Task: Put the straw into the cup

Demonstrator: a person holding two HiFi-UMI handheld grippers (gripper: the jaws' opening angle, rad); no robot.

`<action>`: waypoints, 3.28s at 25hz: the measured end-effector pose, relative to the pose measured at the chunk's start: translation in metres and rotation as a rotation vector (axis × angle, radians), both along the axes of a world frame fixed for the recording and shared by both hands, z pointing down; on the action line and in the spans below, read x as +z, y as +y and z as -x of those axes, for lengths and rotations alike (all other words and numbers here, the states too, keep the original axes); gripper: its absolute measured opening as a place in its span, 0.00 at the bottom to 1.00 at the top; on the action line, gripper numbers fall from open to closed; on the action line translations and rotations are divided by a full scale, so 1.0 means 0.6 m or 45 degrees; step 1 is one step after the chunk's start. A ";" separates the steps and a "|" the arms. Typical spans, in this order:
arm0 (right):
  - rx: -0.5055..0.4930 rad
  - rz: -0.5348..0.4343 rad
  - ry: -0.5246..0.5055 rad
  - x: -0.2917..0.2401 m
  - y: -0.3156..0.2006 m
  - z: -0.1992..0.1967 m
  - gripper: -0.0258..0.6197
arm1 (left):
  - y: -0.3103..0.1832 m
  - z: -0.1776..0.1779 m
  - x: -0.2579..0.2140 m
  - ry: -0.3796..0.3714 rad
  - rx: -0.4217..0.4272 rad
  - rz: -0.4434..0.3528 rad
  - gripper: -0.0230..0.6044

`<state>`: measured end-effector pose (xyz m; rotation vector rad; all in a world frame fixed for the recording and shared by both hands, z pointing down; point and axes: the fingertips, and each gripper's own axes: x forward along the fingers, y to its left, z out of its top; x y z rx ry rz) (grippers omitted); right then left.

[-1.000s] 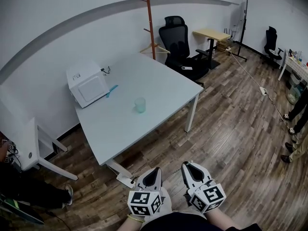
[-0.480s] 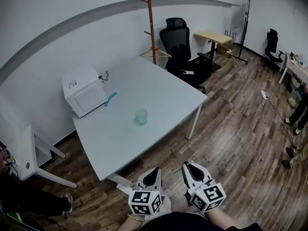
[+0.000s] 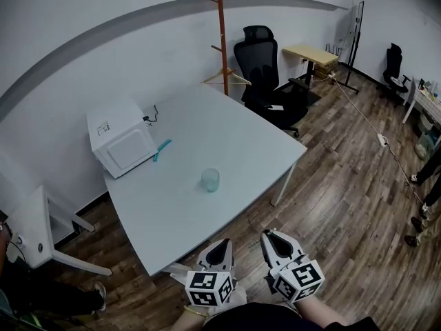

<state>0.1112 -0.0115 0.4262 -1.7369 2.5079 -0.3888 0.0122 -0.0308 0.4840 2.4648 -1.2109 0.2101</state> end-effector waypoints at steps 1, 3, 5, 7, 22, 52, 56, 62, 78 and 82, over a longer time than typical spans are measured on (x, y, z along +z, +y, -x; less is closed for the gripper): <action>-0.004 0.001 0.003 0.000 -0.012 0.005 0.10 | -0.011 0.005 0.000 0.000 -0.002 0.002 0.06; -0.010 0.005 0.008 -0.001 -0.037 0.015 0.10 | -0.035 0.015 0.001 0.000 -0.006 0.010 0.07; -0.013 0.006 0.011 -0.002 -0.061 0.025 0.10 | -0.059 0.027 0.001 0.001 -0.010 0.015 0.07; -0.015 0.006 0.015 -0.004 -0.084 0.034 0.10 | -0.083 0.039 0.000 0.002 -0.014 0.017 0.06; 0.011 -0.014 0.017 -0.001 -0.214 0.080 0.10 | -0.206 0.100 0.021 -0.012 -0.006 0.031 0.07; -0.082 -0.014 0.038 0.007 -0.405 0.106 0.10 | -0.333 0.144 0.083 -0.018 -0.112 0.133 0.07; -0.103 -0.002 0.040 0.013 -0.439 0.104 0.10 | -0.359 0.137 0.088 -0.020 -0.119 0.143 0.07; -0.142 0.006 0.038 0.022 -0.484 0.111 0.10 | -0.392 0.129 0.100 -0.027 -0.127 0.152 0.07; -0.252 0.138 0.053 0.110 -0.535 0.139 0.10 | -0.433 0.127 0.153 -0.048 -0.180 0.241 0.07; -0.270 0.178 0.050 0.133 -0.541 0.144 0.10 | -0.440 0.125 0.167 -0.049 -0.190 0.264 0.07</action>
